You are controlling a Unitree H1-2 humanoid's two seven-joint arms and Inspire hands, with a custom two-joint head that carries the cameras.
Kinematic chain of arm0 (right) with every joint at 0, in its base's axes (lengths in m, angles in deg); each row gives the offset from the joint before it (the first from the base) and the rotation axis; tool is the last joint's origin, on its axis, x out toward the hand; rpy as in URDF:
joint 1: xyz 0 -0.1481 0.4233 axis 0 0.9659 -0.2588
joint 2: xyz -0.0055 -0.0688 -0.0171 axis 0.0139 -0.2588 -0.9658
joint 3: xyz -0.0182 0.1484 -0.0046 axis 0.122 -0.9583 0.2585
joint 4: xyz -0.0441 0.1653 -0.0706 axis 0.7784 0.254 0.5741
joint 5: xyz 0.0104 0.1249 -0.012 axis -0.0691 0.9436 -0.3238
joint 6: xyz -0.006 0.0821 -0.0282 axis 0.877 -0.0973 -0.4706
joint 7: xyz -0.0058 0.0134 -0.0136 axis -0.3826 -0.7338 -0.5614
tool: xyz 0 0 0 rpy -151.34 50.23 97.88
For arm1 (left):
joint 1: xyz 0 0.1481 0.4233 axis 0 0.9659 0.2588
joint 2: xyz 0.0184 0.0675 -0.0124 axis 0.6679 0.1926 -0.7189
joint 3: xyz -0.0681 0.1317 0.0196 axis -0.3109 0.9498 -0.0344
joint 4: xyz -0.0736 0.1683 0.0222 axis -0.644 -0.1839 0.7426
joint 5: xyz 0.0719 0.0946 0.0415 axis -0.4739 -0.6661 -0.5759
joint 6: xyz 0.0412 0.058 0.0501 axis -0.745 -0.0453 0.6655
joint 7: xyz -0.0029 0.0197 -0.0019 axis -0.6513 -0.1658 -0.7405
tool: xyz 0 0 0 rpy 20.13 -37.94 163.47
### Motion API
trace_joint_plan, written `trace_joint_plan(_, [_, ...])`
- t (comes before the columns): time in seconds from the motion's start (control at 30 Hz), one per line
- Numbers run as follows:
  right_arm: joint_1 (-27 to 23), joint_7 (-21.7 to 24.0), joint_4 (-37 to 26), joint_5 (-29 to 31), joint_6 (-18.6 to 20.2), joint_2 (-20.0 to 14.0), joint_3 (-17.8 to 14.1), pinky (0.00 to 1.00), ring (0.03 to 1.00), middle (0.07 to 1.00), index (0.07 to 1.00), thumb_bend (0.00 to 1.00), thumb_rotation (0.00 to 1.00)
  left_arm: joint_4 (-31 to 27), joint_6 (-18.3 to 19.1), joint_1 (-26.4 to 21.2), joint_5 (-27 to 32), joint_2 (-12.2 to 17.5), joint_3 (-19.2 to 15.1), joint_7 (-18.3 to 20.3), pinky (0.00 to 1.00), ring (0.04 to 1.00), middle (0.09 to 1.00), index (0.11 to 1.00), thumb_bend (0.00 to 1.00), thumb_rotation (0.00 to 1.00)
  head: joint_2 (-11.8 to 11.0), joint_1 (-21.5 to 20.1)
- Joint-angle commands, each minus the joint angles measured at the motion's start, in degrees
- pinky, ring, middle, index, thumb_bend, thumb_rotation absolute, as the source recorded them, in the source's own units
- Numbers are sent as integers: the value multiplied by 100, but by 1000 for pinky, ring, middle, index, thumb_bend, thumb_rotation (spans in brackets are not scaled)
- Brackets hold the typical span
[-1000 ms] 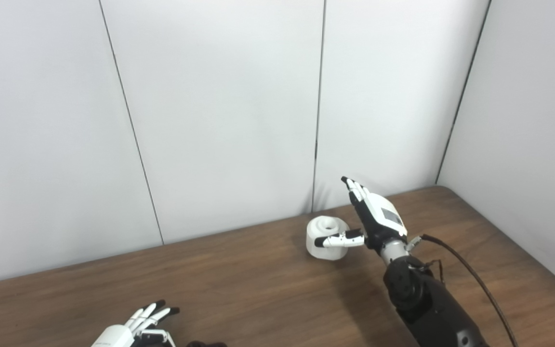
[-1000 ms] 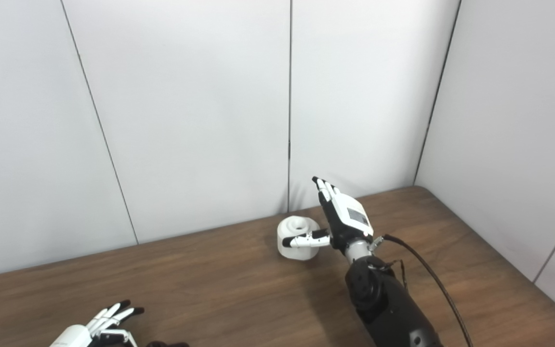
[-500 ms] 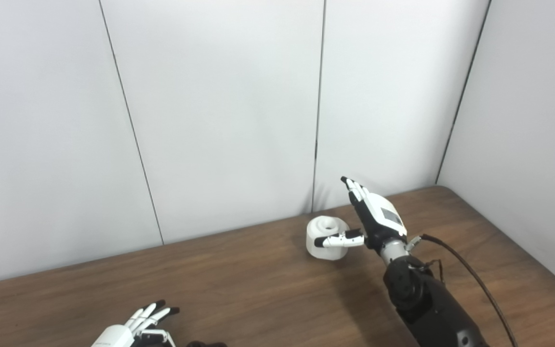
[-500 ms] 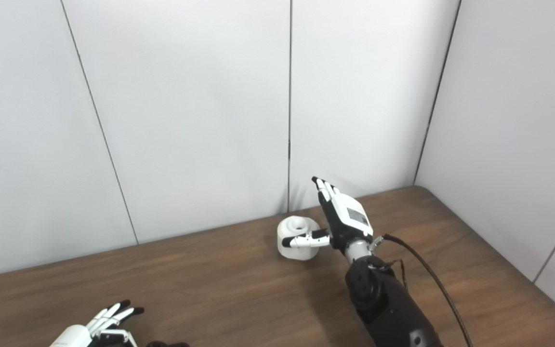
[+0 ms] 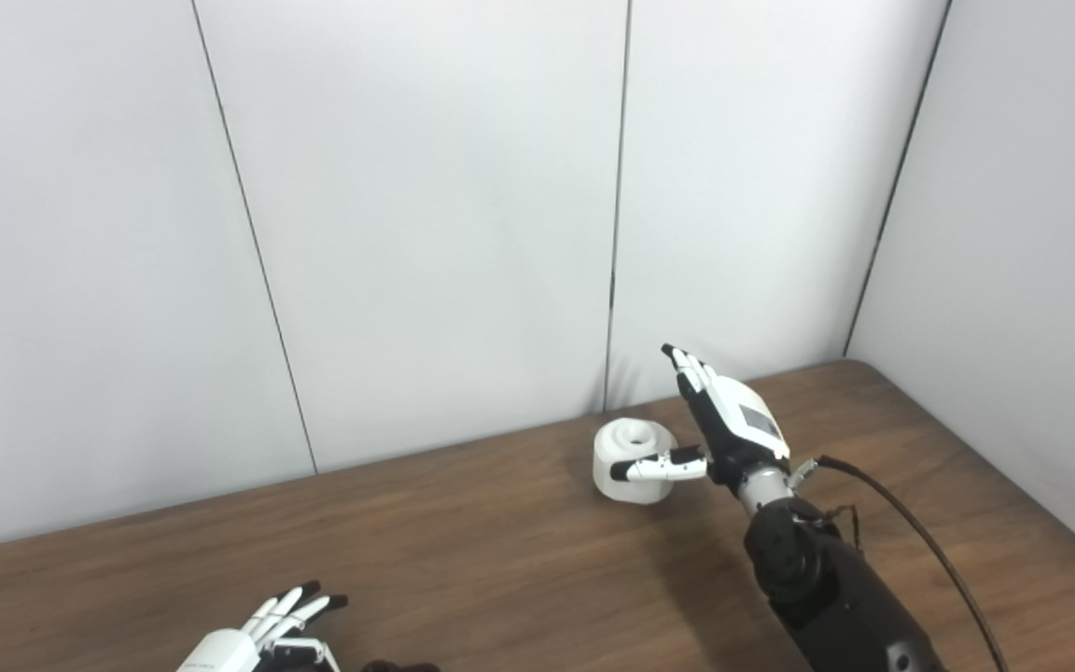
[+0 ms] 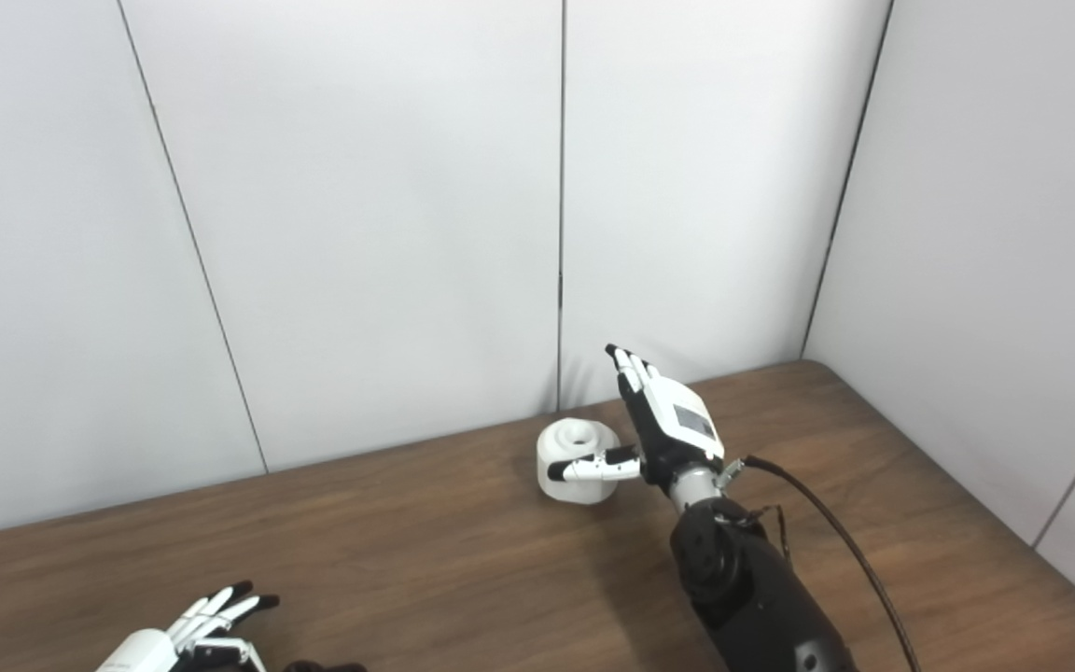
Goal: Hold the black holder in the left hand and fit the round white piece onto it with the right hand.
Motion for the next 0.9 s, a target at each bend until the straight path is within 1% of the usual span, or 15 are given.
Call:
trace_joint_plan(0.0, [-175,-52,-204,-21,-39,-148,-73,962,1000,964,481,517,134,75,122,131,-273,94,158,338,1000,1000,928,482,518,48,-8,3])
trace_joint_plan(0.17, [-145,-86,-230,-63,-33,-137,-77,953,1000,963,481,518,134,64,113,142,-301,103,163,322,1000,1000,927,482,518,48,-8,23])
trace_joint_plan(0.2, [-136,-94,-247,-68,-14,-126,-85,953,1000,963,481,518,134,71,92,146,-297,106,164,309,1000,1000,926,482,518,48,-37,24])
trace_joint_plan(0.33, [-106,-200,-226,-54,-137,-110,-109,957,1000,967,481,519,132,85,68,161,-321,100,163,263,1000,1000,925,482,518,48,-71,53])
trace_joint_plan(0.4, [-96,-214,-227,10,-174,-91,-148,985,1000,986,480,519,132,91,66,162,-341,95,163,243,1000,1000,923,482,518,48,-71,63])
trace_joint_plan(0.5, [-74,-262,-245,37,-248,-80,-169,996,1000,997,480,519,132,93,68,160,-322,92,162,243,1000,1000,922,482,518,48,-46,57])
trace_joint_plan(0.53, [-62,-273,-258,50,-266,-71,-177,997,1000,999,480,519,132,84,81,160,-319,98,166,261,1000,1000,922,482,518,48,-72,55])
trace_joint_plan(0.7, [-24,-249,-291,290,-363,-39,-253,1000,1000,999,480,518,133,78,63,164,-310,113,162,265,1000,1000,924,482,518,49,-48,31])
trace_joint_plan(0.77, [-10,-198,-343,389,-344,-28,-282,1000,1000,998,480,518,133,70,58,168,-300,118,160,273,1000,1000,925,482,518,49,-42,20])
trace_joint_plan(0.87, [15,-126,-404,520,-327,-26,-310,956,1000,991,480,518,132,59,50,172,-289,124,162,285,1000,1000,925,482,518,49,-36,25])
